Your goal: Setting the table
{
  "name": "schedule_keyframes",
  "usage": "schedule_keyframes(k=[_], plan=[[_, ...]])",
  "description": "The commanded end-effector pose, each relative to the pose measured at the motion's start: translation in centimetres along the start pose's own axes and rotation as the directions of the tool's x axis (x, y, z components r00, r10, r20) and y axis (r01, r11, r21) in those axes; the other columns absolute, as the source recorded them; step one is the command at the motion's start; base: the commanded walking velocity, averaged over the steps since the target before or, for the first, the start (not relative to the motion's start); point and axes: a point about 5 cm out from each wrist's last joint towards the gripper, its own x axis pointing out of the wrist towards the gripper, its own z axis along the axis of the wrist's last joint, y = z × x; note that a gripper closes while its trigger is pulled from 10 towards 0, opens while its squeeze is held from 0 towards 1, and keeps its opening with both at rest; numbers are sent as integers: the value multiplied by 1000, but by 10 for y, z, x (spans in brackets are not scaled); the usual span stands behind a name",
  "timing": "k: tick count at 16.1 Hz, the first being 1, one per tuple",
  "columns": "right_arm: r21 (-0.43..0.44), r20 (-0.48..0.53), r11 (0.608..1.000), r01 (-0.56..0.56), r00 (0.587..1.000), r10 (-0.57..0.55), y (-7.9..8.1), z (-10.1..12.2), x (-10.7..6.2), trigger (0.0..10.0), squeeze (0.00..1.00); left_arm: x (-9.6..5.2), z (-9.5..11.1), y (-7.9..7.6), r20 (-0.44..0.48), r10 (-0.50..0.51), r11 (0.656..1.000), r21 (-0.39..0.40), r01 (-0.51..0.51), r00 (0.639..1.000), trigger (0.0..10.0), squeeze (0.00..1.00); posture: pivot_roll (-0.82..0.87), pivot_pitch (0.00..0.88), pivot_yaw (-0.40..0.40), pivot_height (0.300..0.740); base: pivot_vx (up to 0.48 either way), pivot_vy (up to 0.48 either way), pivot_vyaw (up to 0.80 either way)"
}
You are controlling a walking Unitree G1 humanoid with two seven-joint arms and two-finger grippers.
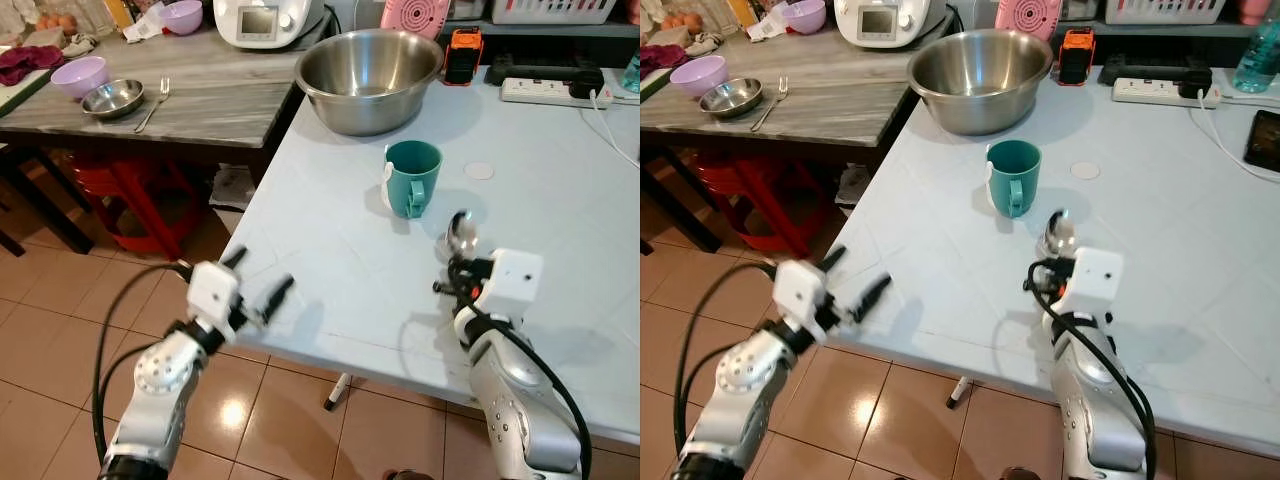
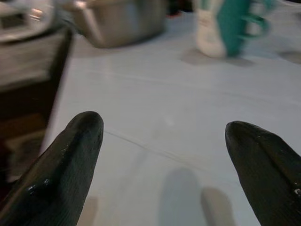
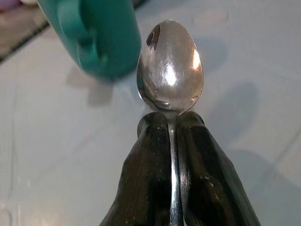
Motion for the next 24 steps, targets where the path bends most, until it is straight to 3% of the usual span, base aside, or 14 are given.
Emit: schedule_keyframes(k=[1, 2, 3, 4, 10, 24], plan=[[13, 97, 999, -35, 995, 33, 7, 17, -1, 0, 0, 1, -1, 5, -14, 50, 999, 17, -49, 999, 10000, 0, -222, 129, 128, 740, 0, 0, 0], [6, 141, 999, -44, 989, 43, 10, 23, -1, 863, 0, 5, 1, 5, -5, 77, 997, 12, -77, 997, 10000, 0, -221, 117, 127, 740, 0, 0, 0], [6, 163, 999, -53, 985, 51, 12, 27, -1, 3765, 0, 7, 1, 6, -3, 102, 995, 2, -102, 995, 10000, 0, -221, 117, 127, 740, 0, 0, 0], [-2, 183, 998, -61, 981, 61, 14, 30, 0, 10000, 0, 9, 3, 7, -3, 135, 991, -18, -135, 991, 10000, 0, -221, 111, 124, 740, 0, 0, 0], [-27, 219, 997, -71, 973, 75, 14, 33, 2, 10000, 0, 18, 8, 10, 6, 188, 979, -76, -187, 982, 10000, 0, -217, 100, 114, 740, 0, 96, 0], [-28, 218, 997, -67, 973, 72, 15, 28, 3, 10000, 0, 22, 3, -2, -13, 150, 984, -94, -150, 989, 10000, 0, -222, 104, 124, 740, 0, 441, 0]])
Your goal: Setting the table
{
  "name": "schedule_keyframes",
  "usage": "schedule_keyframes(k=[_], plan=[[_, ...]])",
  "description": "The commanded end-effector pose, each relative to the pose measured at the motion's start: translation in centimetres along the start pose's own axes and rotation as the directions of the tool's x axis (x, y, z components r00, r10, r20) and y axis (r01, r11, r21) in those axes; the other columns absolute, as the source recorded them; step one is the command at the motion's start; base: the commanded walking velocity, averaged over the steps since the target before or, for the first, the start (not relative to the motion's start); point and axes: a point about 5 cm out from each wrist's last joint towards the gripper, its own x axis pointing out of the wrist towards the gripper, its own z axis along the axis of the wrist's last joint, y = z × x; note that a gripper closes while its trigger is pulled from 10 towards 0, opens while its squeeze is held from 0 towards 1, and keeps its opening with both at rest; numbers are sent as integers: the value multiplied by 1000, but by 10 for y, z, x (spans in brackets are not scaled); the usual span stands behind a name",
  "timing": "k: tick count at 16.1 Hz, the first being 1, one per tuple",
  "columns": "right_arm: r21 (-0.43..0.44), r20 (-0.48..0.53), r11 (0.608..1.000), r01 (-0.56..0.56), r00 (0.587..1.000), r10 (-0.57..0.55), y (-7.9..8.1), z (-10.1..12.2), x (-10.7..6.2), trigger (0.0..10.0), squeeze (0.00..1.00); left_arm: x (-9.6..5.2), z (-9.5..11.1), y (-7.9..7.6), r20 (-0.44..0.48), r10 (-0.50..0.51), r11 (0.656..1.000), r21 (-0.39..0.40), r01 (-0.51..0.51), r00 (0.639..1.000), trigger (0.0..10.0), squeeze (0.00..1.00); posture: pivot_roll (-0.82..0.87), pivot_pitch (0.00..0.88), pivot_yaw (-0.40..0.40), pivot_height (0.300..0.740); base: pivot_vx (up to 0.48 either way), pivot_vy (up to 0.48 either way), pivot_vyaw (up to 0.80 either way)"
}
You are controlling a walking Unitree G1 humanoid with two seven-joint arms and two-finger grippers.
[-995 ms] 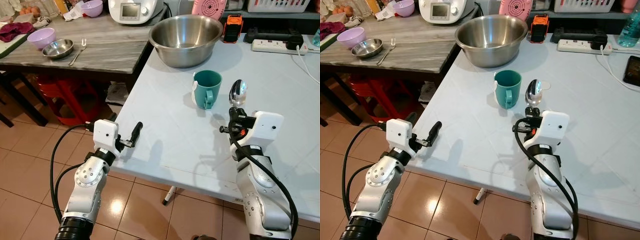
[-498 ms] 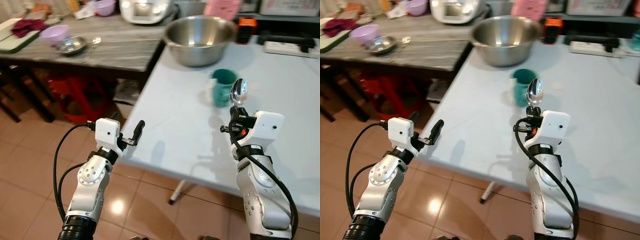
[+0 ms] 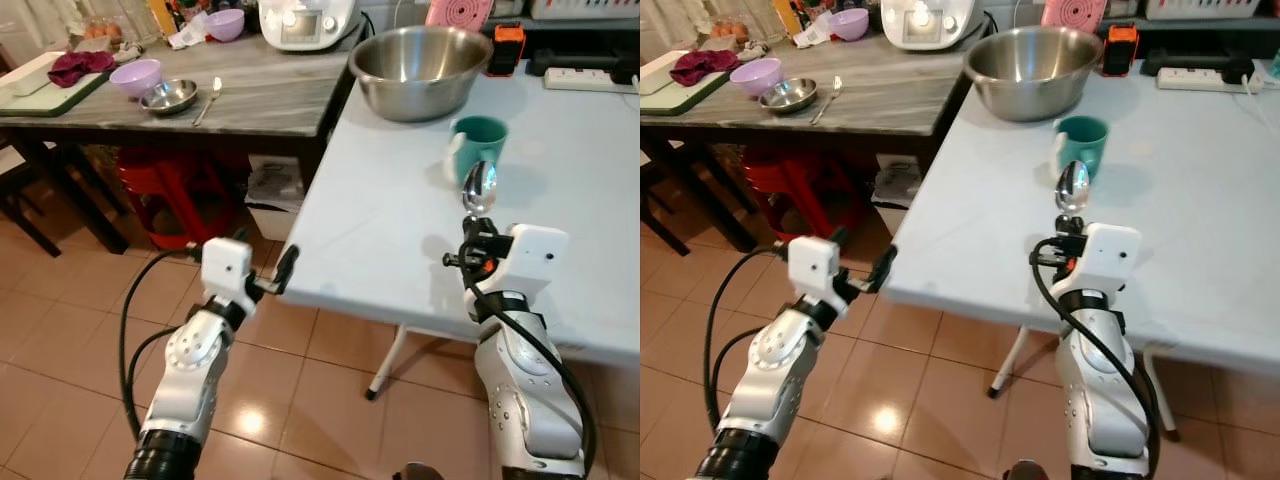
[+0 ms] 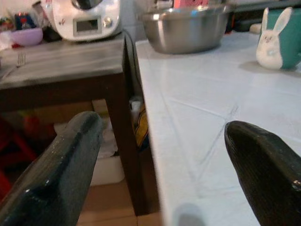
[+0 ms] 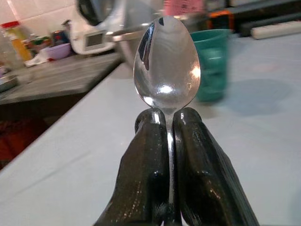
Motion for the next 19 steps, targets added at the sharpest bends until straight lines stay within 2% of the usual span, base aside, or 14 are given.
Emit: schedule_keyframes(k=[1, 12, 13, 16, 19], plan=[[18, 14, 999, -34, 999, 34, 11, 2, 0, 10000, 0, -9, -6, 12, -30, 41, 999, 17, -40, 999, 10000, 0, -222, 104, 124, 740, 0, 458, 0], [11, 14, 999, -37, 999, 36, 9, 1, 0, 10000, 0, -8, -8, 9, -28, 42, 999, 12, -42, 999, 10000, 0, -218, 103, 116, 740, 0, 459, 0], [10, 13, 999, -37, 999, 37, 9, 1, 0, 10000, 0, -8, -8, 8, -26, 53, 999, 12, -53, 998, 10000, 0, -217, 104, 116, 740, 0, 0, 0], [10, 12, 999, -37, 999, 37, 10, -1, -1, 10000, 0, -11, -5, 5, 2, 2, 1000, -2, -2, 1000, 10000, 0, -214, 105, 118, 740, 0, 0, 0], [11, 10, 999, -38, 999, 38, 10, -1, -1, 10000, 0, -12, -4, 8, 4, 15, 1000, -25, -15, 1000, 10000, 0, -210, 107, 119, 740, 411, 0, 0]])
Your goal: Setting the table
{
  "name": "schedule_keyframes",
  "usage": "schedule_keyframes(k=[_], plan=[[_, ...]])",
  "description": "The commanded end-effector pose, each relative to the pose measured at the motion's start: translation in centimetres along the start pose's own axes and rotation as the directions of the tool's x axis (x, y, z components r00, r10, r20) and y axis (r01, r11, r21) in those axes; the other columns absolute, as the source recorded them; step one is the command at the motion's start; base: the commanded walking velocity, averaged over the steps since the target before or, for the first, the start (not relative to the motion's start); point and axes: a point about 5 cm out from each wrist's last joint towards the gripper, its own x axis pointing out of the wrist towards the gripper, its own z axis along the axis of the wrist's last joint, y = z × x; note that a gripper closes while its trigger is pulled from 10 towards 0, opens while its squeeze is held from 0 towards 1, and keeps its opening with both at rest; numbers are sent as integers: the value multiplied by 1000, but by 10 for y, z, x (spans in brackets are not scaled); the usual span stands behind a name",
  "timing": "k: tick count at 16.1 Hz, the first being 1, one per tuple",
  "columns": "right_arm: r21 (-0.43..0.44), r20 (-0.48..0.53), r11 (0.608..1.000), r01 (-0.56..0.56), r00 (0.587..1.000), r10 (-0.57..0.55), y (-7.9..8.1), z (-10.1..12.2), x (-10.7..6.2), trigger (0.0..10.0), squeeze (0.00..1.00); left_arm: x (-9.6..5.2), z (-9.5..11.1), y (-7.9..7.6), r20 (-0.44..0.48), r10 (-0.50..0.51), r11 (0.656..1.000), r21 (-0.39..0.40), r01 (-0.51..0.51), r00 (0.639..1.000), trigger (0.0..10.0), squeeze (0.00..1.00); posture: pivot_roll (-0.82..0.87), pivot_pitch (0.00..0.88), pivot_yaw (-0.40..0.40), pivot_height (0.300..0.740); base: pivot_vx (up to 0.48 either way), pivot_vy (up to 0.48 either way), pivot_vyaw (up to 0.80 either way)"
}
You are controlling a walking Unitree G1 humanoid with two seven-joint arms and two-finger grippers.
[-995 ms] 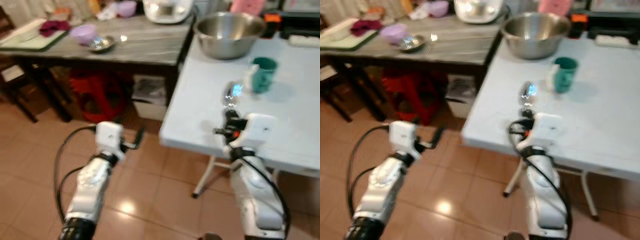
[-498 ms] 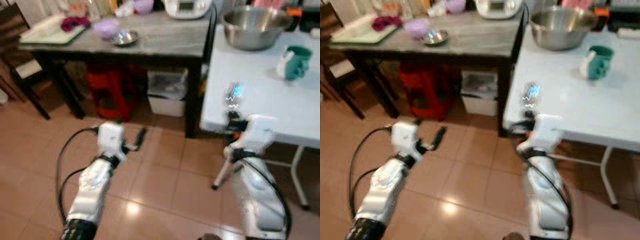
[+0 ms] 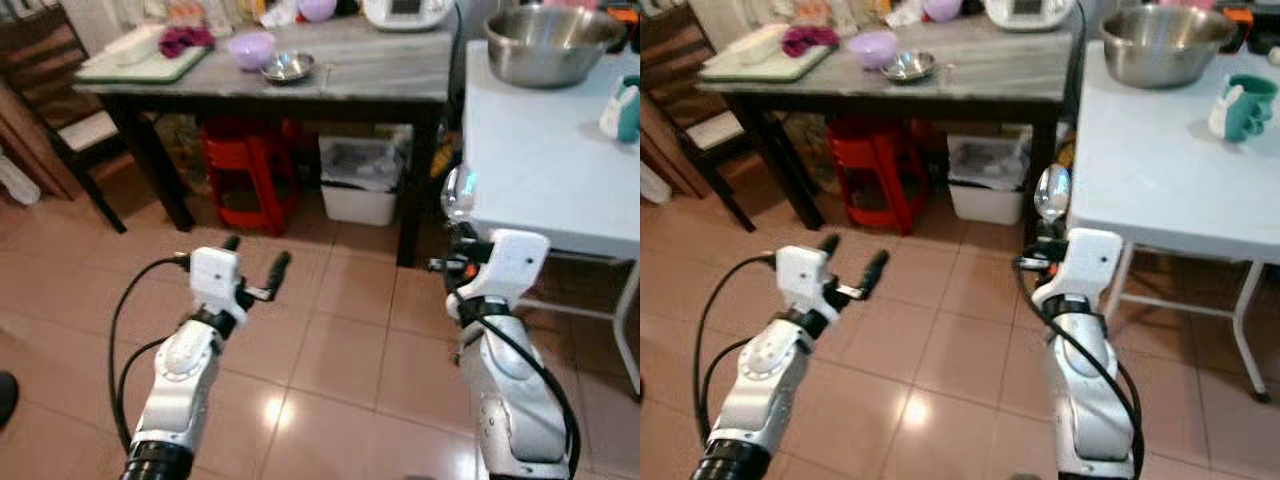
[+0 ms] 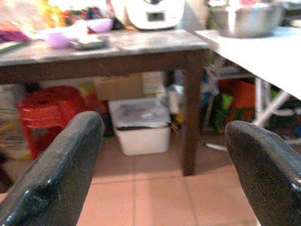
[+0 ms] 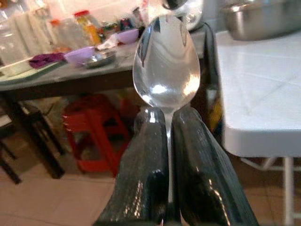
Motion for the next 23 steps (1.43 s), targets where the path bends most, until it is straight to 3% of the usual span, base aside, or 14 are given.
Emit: schedule_keyframes(k=[1, 21, 23], plan=[[1, 17, 1000, 6, 1000, -6, -2, 3, 1, 10000, 0, 2, 5, -2, 20, -19, 1000, 2, 19, 1000, 10000, 0, -209, 108, 120, 740, 450, 0, 0], [3, 10, 1000, 8, 1000, -8, -1, 0, 0, 10000, 0, 0, 2, -7, -8, -58, 998, -13, 58, 998, 10000, 0, -208, 109, 128, 740, 382, 0, 0], [3, 8, 1000, 8, 1000, -8, -1, 0, 1, 10000, 0, 0, 1, -8, -7, -53, 998, -20, 53, 999, 10000, 0, -208, 107, 127, 740, 0, 0, 0]])
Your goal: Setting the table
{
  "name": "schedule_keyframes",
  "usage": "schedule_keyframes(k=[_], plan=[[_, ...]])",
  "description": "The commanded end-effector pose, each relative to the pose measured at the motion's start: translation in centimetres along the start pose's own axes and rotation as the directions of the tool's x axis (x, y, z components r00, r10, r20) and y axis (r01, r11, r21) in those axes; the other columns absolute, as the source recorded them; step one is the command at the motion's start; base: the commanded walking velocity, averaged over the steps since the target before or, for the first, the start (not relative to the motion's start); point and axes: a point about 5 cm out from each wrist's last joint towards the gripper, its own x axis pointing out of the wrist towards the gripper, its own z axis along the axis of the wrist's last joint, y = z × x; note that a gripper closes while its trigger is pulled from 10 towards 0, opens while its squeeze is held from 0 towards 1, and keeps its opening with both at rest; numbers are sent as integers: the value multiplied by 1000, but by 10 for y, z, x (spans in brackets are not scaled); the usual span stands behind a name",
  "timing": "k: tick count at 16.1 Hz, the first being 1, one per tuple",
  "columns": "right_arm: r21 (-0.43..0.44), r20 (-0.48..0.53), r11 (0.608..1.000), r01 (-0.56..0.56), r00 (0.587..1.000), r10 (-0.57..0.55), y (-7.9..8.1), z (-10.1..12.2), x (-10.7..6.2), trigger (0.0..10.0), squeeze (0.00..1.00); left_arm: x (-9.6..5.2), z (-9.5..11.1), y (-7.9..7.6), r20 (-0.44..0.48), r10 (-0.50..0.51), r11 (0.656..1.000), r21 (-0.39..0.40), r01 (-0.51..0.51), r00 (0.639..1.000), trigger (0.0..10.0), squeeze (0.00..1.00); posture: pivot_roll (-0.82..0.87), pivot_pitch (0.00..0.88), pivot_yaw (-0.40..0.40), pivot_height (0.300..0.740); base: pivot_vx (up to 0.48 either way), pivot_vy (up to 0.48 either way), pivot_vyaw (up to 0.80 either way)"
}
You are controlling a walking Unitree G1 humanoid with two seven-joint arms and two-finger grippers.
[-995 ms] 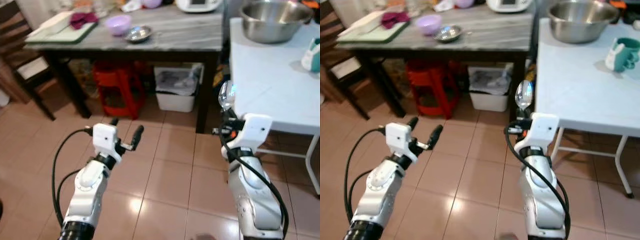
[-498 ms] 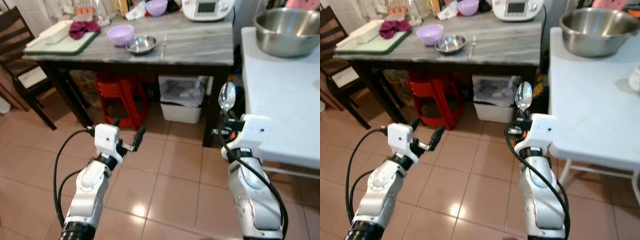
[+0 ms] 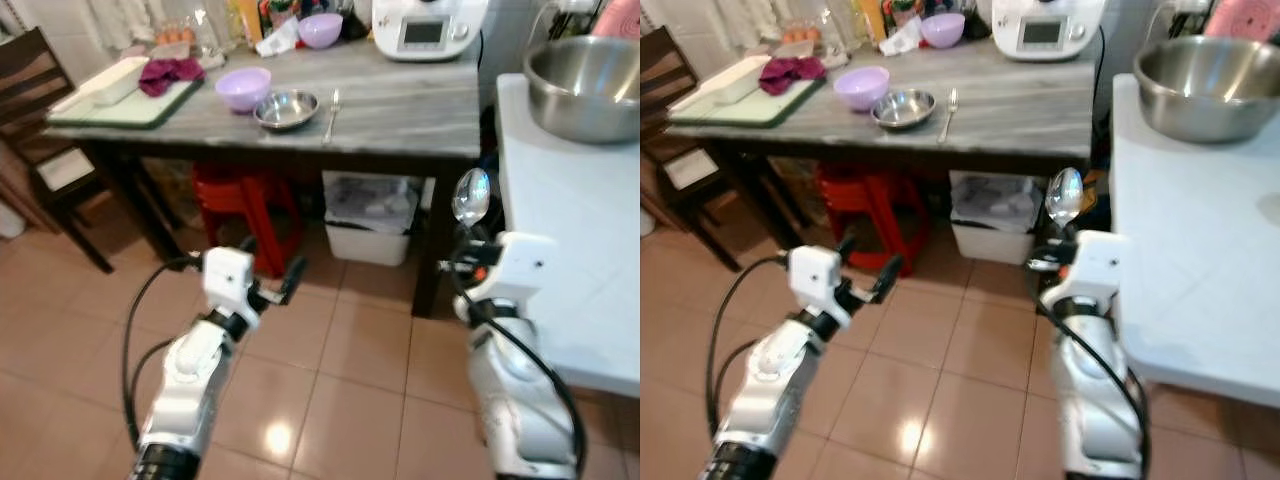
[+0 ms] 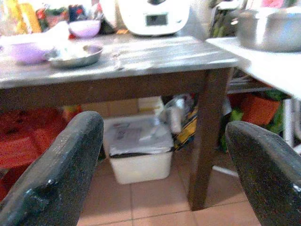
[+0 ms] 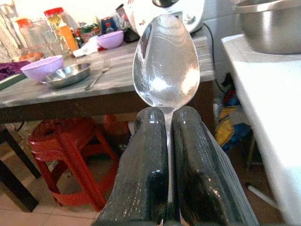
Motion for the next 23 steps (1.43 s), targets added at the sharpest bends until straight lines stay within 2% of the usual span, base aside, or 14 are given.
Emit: schedule_keyframes(k=[1, 5, 17, 21, 23], plan=[[-1, 10, 1000, -4, 1000, 4, 0, 2, 0, 10000, 0, 0, 0, 0, -5, 2, 1000, 1, -2, 1000, 10000, 0, -208, 103, 127, 740, 0, 0, 0], [-2, 12, 1000, -6, 1000, 6, 1, 2, 0, 10000, 0, 0, 0, -1, -9, 0, 1000, 3, 0, 1000, 10000, 0, -208, 103, 127, 740, 0, 74, 0], [-6, 15, 1000, 3, 1000, -3, -2, 2, -1, 10000, 0, 1, -1, -3, -12, 6, 1000, 4, -6, 1000, 10000, 0, -209, 108, 128, 740, 0, 425, 0], [-12, 11, 1000, 15, 1000, -14, -5, 0, -3, 10000, 0, 2, -1, 0, -11, 68, 997, 23, -68, 998, 10000, 0, -210, 104, 129, 740, 0, 0, -600], [-13, 16, 1000, 16, 1000, -15, -5, 0, -3, 10000, 0, 3, 3, -5, 12, 19, 1000, -2, -19, 1000, 10000, 0, -210, 100, 128, 740, 0, 0, -269]])
